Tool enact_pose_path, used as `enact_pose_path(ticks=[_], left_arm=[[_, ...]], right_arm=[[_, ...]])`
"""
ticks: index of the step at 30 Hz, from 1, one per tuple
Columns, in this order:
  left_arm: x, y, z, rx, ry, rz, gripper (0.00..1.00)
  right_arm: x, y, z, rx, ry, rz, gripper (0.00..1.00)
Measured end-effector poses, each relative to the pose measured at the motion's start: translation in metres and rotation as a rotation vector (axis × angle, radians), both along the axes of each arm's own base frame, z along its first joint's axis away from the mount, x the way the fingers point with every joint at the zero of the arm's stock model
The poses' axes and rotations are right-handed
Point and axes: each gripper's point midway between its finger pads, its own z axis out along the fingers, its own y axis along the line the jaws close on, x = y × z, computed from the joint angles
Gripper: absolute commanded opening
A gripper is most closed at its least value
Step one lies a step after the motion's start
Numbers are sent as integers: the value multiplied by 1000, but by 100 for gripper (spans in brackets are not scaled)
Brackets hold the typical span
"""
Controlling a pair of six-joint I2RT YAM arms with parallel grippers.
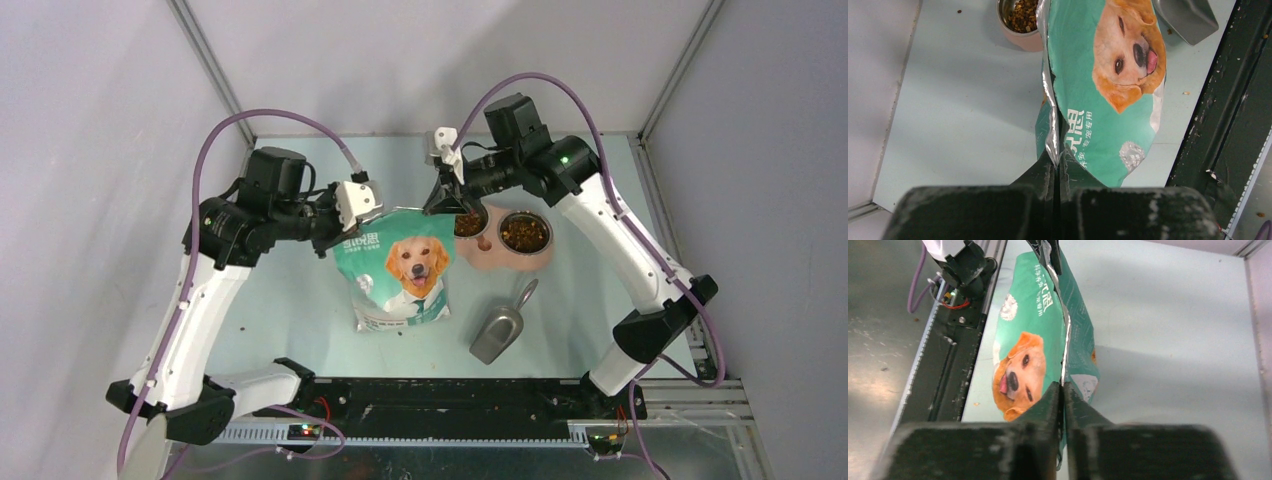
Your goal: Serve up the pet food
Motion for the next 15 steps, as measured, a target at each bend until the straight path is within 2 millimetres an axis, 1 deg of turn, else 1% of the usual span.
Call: enact_pose_path(ticks=[1,2,4,6,7,8,9,10,11,12,13,14,15], left_arm=[[0,0,0,0,4,1,6],[-1,0,0,-2,7,4,14],[0,-1,0,-5,5,0,22],[2,-4,3,-19,-9,-7,22],[3,-6,5,-27,-19,-12,21],[4,-9,8,-37,-31,-24,19],[4,-12,10,-43,-39,-33,15],[3,-15,11,-47,-44,-42,12],[3,-16,12,-50,-48,-48,7],[3,-18,12,-51,-50,-54,4],[3,-19,12,-51,-49,-58,1],[3,-19,11,-50,-47,-59,1],[4,-20,11,-50,-48,-59,0]], right_arm=[[0,1,0,2,-8,-1,16],[1,1,0,5,-27,-3,29],[0,1,-1,4,-40,-5,42],[-2,3,-2,2,-49,-1,44],[-3,5,-3,2,-57,4,45],[-3,6,-4,0,-59,7,44],[-5,7,-5,-4,-60,9,43],[-6,8,-5,-5,-61,12,29],[-7,8,-5,-5,-63,16,22],[-8,9,-5,-5,-69,21,9],[-8,10,-5,-5,-72,23,3],[-8,11,-5,-3,-79,27,0],[-8,11,-5,-3,-78,23,0]])
